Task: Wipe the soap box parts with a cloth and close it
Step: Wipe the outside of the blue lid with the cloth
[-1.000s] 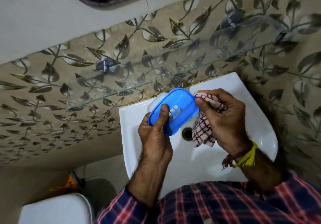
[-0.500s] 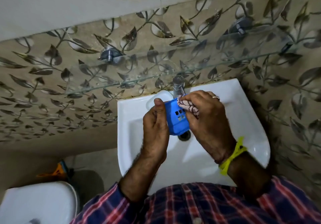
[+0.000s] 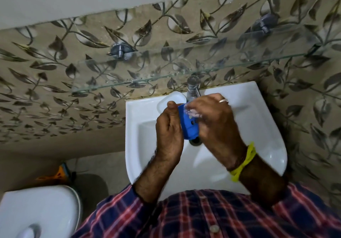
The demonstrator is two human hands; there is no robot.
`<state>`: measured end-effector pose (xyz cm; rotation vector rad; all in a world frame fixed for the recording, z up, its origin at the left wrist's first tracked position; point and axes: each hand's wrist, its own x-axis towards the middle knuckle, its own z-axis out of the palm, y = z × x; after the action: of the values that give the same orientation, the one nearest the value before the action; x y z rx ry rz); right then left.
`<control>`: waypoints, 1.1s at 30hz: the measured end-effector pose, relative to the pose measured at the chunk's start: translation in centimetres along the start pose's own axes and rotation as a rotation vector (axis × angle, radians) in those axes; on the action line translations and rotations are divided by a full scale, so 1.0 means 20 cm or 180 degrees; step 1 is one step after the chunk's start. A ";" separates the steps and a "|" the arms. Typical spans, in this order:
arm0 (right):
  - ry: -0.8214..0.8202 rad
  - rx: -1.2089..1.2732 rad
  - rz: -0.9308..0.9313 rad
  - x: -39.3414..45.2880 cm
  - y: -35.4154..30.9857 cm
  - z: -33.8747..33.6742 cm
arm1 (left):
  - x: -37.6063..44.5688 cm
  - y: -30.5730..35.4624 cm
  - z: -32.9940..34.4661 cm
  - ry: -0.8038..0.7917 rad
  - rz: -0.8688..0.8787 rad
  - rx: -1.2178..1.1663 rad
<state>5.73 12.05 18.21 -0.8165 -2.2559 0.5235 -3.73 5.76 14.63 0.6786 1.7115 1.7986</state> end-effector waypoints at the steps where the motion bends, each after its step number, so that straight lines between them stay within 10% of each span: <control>1: -0.0036 0.0054 -0.0162 -0.02 -0.06 0.02 | -0.01 0.00 0.00 -0.0052 0.0057 -0.0017; 33: -0.0298 0.0301 -0.0098 -0.06 -0.02 0.03 | -0.01 0.00 -0.04 -0.0053 -0.0063 -0.0006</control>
<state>5.84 10.87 17.41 -0.7224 -2.3057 0.6610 -4.16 5.04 14.51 0.6717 1.6997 1.7762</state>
